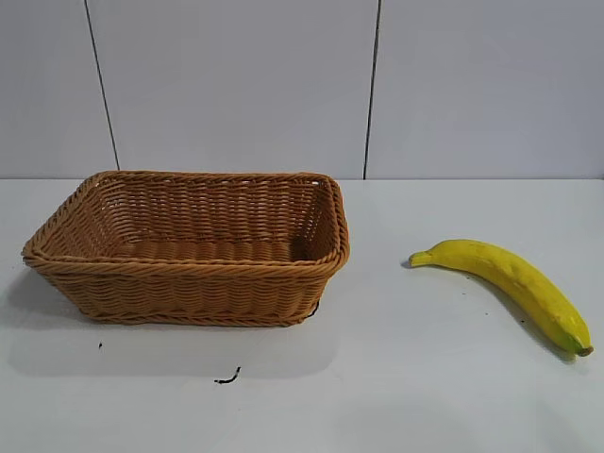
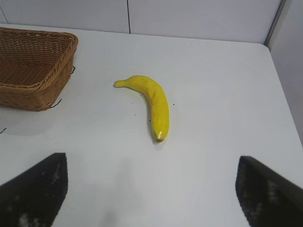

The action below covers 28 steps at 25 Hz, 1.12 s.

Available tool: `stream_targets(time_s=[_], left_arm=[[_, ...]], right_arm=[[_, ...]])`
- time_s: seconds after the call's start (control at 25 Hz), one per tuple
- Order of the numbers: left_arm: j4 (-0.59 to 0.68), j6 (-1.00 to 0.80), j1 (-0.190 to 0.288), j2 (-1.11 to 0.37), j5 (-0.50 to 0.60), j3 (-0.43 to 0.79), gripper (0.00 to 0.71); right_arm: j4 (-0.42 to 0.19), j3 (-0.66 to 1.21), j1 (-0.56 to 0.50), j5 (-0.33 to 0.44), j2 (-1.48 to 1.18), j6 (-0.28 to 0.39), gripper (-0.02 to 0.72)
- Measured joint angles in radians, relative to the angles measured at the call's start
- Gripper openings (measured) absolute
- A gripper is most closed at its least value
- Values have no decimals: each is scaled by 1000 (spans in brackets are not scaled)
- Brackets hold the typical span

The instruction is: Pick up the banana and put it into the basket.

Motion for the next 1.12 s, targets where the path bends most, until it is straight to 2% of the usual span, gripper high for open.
stream_targets(time_s=[0.44,0.56,1.12], left_arm=[[0,0,0,0,0,0,635],[0,0,0,0,0,0,635],[0,0,0,0,0,0,635]], right_arm=[[0,0,0,0,4,0,656],[-1,-24,0,12,81,0,656],[-1,-439,0,22,930,0,656]])
